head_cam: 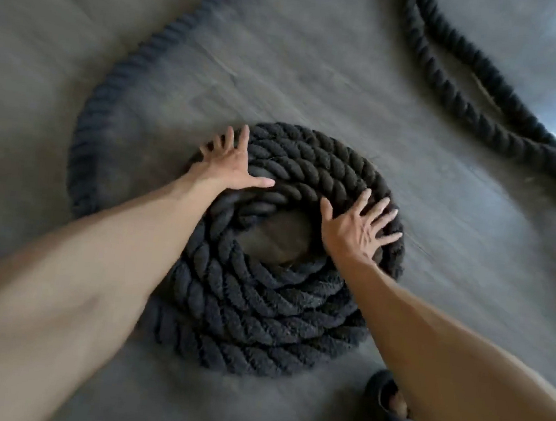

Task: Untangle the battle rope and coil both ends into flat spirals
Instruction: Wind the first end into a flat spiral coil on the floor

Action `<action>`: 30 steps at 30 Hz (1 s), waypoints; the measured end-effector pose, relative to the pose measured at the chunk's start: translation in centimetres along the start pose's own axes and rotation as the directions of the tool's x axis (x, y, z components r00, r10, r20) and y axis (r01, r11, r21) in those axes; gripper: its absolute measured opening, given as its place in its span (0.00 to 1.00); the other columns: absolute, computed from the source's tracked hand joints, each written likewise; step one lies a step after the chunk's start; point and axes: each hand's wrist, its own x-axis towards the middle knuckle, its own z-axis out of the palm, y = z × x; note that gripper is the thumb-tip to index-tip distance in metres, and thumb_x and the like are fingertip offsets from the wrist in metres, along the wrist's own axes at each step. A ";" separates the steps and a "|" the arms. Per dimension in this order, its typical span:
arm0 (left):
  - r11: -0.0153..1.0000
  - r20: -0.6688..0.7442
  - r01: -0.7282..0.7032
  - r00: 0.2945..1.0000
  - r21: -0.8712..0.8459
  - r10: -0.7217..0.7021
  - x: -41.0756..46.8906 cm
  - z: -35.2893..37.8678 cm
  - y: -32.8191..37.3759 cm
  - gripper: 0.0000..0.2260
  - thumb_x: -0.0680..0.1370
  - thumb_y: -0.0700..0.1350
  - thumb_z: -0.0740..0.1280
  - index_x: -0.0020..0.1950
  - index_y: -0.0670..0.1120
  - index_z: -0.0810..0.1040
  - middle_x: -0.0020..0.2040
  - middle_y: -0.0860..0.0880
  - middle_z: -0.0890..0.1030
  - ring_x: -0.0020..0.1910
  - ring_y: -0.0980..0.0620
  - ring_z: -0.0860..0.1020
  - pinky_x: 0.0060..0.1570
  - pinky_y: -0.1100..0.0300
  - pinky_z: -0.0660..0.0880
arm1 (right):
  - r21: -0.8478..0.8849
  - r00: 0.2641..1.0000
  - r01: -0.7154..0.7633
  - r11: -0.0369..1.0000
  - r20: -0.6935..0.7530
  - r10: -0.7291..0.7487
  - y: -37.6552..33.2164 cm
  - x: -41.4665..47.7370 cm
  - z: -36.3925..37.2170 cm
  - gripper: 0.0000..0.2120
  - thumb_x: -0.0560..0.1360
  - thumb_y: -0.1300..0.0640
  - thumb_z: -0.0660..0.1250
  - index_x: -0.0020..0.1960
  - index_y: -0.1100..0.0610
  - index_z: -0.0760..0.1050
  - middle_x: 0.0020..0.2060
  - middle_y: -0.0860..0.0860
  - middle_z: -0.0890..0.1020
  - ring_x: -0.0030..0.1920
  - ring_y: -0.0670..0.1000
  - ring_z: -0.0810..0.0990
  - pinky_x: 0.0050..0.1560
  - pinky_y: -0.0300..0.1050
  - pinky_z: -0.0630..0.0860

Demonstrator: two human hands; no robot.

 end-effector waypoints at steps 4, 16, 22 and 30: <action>0.999 -0.151 -0.014 0.988 0.051 0.022 -1.3 1.2 -0.8 0.50 0.68 0.77 0.59 0.80 0.49 0.48 0.78 0.40 0.54 0.74 0.34 0.57 0.68 0.35 0.60 | -0.008 0.999 0.009 1.000 0.043 -0.009 -0.1 -0.2 -0.2 0.43 0.78 0.29 0.48 0.83 0.54 0.43 0.81 0.61 0.40 0.80 0.64 0.36 0.71 0.78 0.37; 0.939 -0.290 0.343 0.900 0.015 -0.324 -6.8 2.4 -2.2 0.46 0.67 0.74 0.64 0.70 0.38 0.64 0.67 0.32 0.68 0.66 0.32 0.65 0.68 0.28 0.52 | -0.063 0.976 0.210 0.976 0.072 -0.206 -6.6 2.5 -0.6 0.39 0.79 0.34 0.55 0.83 0.49 0.46 0.82 0.57 0.41 0.80 0.65 0.35 0.70 0.80 0.37; 0.994 -0.141 0.105 0.984 -0.041 -0.110 -2.1 1.1 -2.8 0.54 0.67 0.75 0.63 0.80 0.49 0.42 0.80 0.38 0.44 0.78 0.36 0.44 0.71 0.31 0.43 | -0.103 0.987 0.140 0.985 -0.061 -0.147 -2.1 -2.6 2.4 0.40 0.80 0.39 0.58 0.83 0.56 0.44 0.81 0.61 0.42 0.79 0.67 0.35 0.72 0.77 0.38; 0.961 -0.241 0.259 0.931 -0.095 -0.274 0.1 1.9 -2.3 0.44 0.74 0.69 0.61 0.80 0.47 0.51 0.78 0.35 0.53 0.74 0.31 0.56 0.74 0.37 0.50 | -0.138 0.927 0.359 0.923 -0.062 -0.370 -4.5 5.4 0.8 0.32 0.83 0.44 0.53 0.83 0.52 0.47 0.82 0.56 0.45 0.80 0.63 0.35 0.74 0.73 0.38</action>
